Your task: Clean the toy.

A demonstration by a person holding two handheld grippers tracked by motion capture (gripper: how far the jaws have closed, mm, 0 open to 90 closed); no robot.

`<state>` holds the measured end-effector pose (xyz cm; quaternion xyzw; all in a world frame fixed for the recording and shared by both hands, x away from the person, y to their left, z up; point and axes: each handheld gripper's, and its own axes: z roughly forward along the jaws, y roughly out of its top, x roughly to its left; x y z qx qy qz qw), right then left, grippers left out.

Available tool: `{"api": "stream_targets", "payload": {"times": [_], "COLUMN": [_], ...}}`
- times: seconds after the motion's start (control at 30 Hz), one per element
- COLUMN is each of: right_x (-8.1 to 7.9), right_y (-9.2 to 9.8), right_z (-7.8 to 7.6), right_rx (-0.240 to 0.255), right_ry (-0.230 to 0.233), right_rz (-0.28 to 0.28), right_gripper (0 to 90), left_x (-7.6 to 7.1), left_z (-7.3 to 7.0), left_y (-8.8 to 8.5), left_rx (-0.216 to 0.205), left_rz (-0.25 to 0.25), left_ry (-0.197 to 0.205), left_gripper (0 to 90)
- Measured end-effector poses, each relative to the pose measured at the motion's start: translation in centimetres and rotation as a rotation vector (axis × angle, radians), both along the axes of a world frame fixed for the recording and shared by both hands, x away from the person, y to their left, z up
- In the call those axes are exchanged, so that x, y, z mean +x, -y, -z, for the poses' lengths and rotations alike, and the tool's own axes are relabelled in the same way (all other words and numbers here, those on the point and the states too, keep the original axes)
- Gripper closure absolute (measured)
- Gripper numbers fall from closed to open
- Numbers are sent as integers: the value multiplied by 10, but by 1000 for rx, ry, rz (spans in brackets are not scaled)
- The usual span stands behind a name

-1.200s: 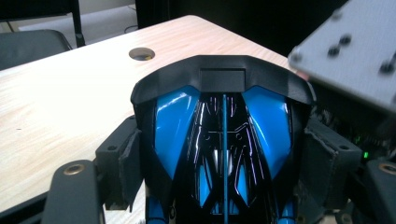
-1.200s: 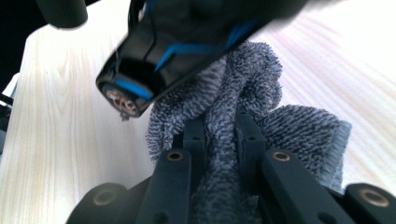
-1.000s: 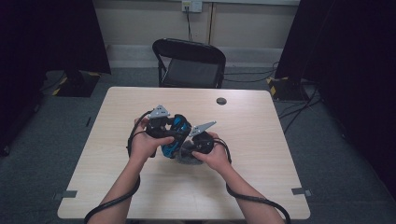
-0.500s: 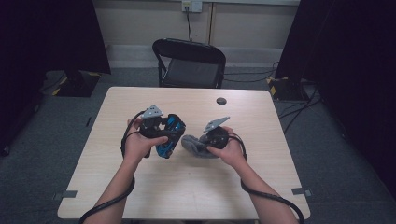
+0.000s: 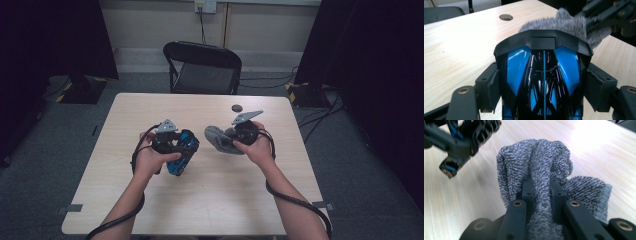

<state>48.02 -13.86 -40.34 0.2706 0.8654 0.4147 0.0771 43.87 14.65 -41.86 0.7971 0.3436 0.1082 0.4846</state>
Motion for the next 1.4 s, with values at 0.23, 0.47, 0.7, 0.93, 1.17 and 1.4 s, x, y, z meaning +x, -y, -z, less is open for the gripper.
{"api": "stream_targets", "payload": {"times": [0.23, 0.47, 0.7, 0.93, 1.17, 1.4], "right_x": [3, 2, -3, -6, -12, -19], "right_y": [-3, -14, -29, -34, -41, -52], "right_z": [-12, -13, -2, 9, 21, 39], "right_rx": [17, 19, 17, 18, 29, 55], "right_ry": [22, 23, 12, -15, -34, -72], "right_rz": [10, -19, -58, -71, -99, -121], "right_gripper": [786, 785, 786, 785, 786, 786], "left_x": [-2, -2, 1, 4, 6, 10], "left_z": [7, 7, 2, -4, -7, -8], "left_y": [3, 10, 15, 17, 21, 24], "left_rx": [6, 3, 2, -12, -7, -8], "left_rz": [8, 27, 30, 26, 33, 28], "left_ry": [-14, -12, -9, 6, 9, 9], "left_gripper": [255, 255, 255, 255, 255, 255]}}
